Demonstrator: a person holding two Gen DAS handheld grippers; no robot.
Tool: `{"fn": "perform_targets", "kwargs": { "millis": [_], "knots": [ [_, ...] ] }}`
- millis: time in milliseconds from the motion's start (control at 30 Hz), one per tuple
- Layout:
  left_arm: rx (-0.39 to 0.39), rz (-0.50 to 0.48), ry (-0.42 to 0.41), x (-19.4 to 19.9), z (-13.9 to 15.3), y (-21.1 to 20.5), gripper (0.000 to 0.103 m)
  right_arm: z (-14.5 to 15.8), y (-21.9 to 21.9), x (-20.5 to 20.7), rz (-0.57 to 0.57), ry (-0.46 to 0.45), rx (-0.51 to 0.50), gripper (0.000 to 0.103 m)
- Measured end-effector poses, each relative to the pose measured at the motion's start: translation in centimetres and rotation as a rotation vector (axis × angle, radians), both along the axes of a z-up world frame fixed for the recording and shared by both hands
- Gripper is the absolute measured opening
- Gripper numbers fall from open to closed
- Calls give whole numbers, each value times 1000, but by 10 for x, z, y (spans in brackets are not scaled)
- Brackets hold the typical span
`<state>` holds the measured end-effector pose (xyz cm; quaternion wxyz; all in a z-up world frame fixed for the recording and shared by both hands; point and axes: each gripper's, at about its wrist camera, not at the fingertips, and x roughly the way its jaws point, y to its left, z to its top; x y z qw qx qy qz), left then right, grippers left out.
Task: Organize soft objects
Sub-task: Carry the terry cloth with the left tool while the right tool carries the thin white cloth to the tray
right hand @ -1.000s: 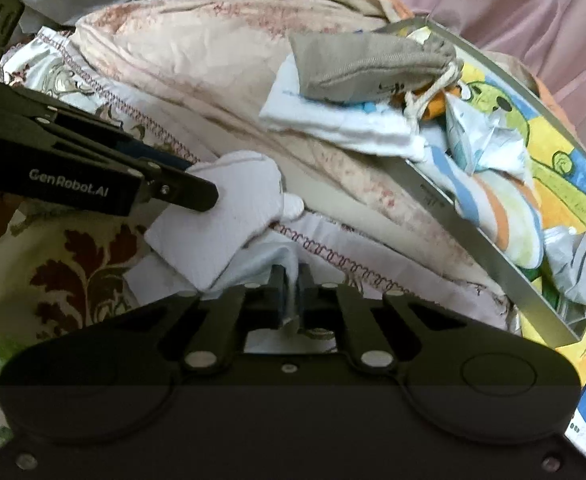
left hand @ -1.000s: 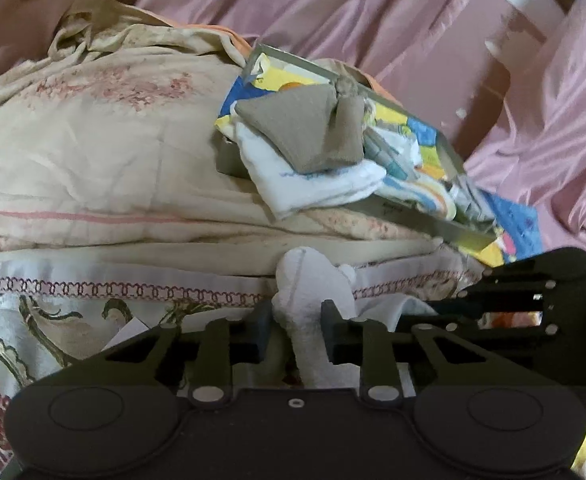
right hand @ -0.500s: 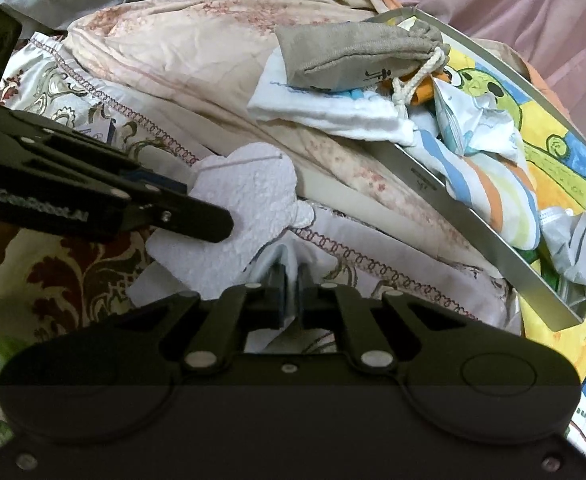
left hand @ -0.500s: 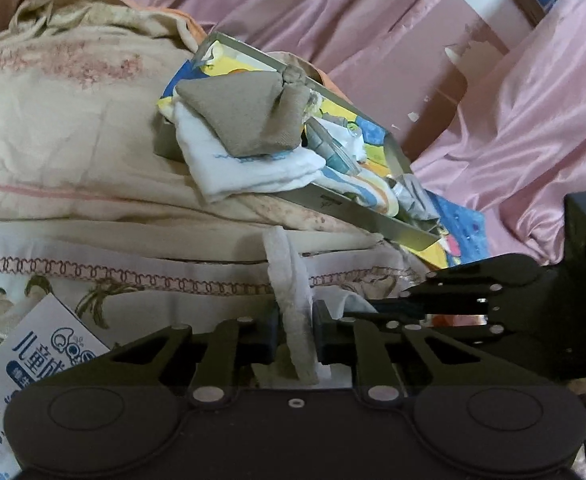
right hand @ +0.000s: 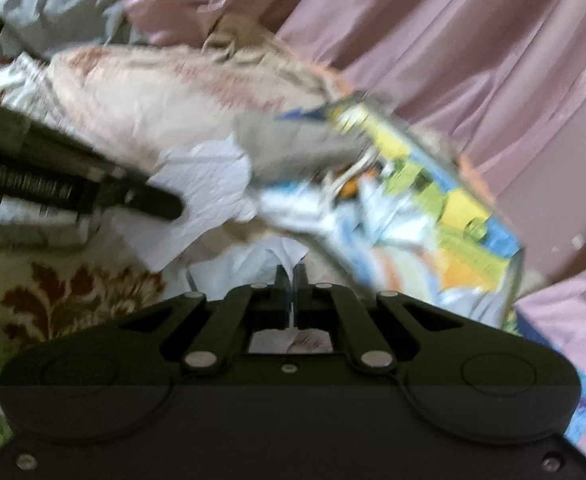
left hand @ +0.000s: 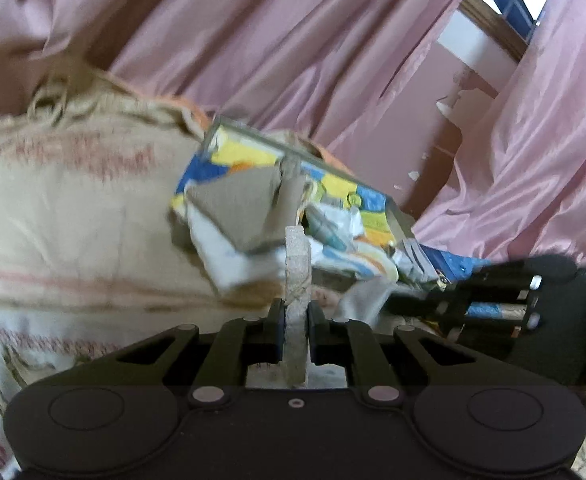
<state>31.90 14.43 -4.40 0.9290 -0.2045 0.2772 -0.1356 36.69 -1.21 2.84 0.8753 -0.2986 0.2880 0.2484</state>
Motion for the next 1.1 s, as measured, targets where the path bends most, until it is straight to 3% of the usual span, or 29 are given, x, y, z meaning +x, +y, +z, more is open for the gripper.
{"fn": "perform_targets", "kwargs": {
  "millis": [200, 500, 767, 1100],
  "knots": [
    [6, 42, -54, 4, 15, 3, 12, 43, -5, 26, -45, -103, 85, 0],
    [103, 74, -137, 47, 44, -22, 12, 57, -21, 82, -147, -149, 198, 0],
    [134, 65, -152, 114, 50, -56, 12, 29, -71, 142, -264, -121, 292, 0],
    [197, 29, -81, 150, 27, -101, 12, -14, -132, 175, -367, -18, 315, 0]
  ]
}}
